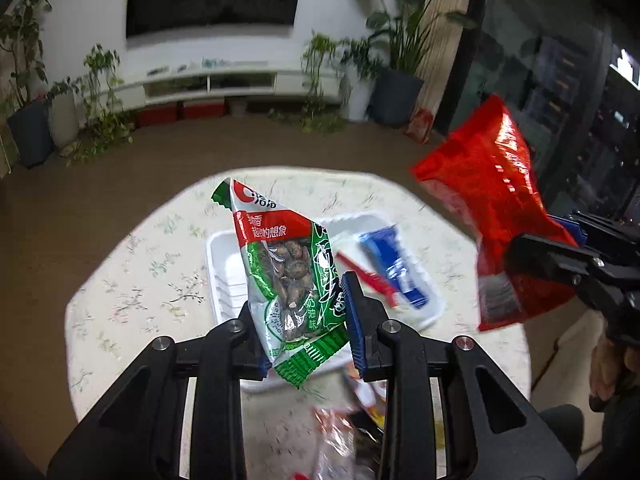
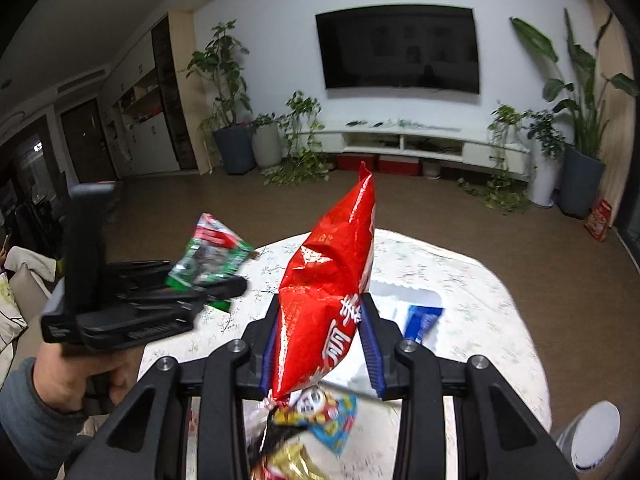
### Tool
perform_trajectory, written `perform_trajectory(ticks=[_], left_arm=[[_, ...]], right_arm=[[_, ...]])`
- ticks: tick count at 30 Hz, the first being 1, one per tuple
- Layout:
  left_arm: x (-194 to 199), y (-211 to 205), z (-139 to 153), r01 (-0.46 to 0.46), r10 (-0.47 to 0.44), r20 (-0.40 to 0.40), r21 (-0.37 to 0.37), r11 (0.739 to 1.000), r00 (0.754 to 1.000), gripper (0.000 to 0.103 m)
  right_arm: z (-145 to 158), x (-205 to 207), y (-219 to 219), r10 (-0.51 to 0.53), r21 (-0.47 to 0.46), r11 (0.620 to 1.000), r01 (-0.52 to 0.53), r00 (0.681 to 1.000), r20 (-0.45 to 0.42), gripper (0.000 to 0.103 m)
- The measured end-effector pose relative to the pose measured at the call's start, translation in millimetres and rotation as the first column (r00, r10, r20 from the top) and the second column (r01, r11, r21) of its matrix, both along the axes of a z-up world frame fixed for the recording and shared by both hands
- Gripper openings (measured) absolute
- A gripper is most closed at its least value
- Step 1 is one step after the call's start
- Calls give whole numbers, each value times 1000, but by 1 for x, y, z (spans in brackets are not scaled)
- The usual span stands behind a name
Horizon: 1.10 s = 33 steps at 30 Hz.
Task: Organize snacks
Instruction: 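Lift the green nut bag left while right tool carries red chip bag to tray, then lower both bags into the white tray and open both tools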
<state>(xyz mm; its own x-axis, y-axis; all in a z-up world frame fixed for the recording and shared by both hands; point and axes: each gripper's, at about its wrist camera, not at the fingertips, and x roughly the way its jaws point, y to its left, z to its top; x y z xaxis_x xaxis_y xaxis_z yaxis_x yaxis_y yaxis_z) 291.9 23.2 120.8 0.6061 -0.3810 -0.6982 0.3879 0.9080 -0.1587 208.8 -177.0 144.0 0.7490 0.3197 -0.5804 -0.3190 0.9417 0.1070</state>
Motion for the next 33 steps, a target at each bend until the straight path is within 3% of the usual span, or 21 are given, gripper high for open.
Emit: perform_trajectory(ticks=[7,14,22,30,33], left_arm=[[59,-18,-67,12,-8,-99,45,999,995,27],[77,-24,-117,14,-2,-149,77,997,989,27],[89,-35,-144,22,-4,-162,114,993,987,28],[93,-40,-151,13,7,-154,126,992,988,29],[90,-40,-152,-9,29,-141,137,990,990,40]], right_arm=[[-66,77,19,34,-54,998,-43,987,-159,38],[-126,118,9,10,-59,998,-28,959,-282,38],[-151,139,20,16,-107,993,-53,947,-320,38],[-158,141,21,0,-122,992,-42,946,-323,38],[-158,142,23,-12,-135,990,-33,948,-319,40]])
